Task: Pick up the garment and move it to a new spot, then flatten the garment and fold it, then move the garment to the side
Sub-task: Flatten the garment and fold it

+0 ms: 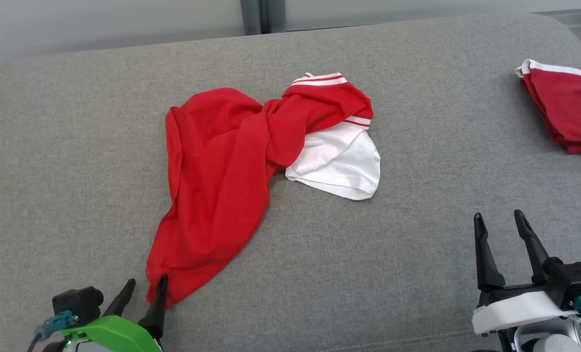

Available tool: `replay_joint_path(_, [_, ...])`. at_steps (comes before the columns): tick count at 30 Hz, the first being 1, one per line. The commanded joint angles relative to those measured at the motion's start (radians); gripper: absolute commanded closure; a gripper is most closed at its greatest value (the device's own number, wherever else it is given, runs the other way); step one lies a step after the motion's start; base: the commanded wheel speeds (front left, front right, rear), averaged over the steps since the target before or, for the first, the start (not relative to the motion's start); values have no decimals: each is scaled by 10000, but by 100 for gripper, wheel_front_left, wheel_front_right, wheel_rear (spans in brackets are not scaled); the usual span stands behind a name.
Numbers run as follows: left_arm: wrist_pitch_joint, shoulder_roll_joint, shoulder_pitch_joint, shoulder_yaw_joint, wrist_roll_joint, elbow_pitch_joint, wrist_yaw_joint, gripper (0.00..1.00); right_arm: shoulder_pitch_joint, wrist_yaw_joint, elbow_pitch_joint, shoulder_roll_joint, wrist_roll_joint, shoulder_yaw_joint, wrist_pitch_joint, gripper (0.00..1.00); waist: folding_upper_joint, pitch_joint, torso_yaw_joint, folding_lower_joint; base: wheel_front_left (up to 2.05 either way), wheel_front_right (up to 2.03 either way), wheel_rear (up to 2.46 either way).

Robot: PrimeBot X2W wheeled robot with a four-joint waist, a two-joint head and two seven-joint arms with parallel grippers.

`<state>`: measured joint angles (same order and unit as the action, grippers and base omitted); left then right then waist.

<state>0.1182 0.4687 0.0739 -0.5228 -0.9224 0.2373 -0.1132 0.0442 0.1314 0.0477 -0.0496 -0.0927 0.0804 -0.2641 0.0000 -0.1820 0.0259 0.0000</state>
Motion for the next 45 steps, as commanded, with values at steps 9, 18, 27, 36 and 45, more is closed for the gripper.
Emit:
replay_joint_path(9, [88, -37, 287, -71, 174, -47, 32, 100, -9, -15, 70, -23, -145, -66, -1, 0, 0, 65, 198, 0, 0, 0, 0])
replay_joint_path(18, [-91, 68, 184, -107, 3, -38, 114, 100, 31, -15, 101, -23, -211, -12, -1, 0, 0, 77, 159, 0, 0, 0, 0])
replay_joint_path(27, [-151, -31, 248, -119, -137, 123, 105, 100, -78, -15, 144, -23, -222, -90, -1, 0, 0, 117, 100, 0, 0, 0, 0])
replay_joint_path(36, [-43, -154, 290, -55, -282, 190, 80, 40, 51, -15, 127, -23, -184, -108, -1, 0, 0, 145, 210, 0, 0, 0, 0])
replay_joint_path(45, [-336, -145, 477, -393, -76, 533, 232, 88, -11, -15, 70, -23, -214, -65, -1, 0, 0, 41, 327, 0, 0, 0, 0])
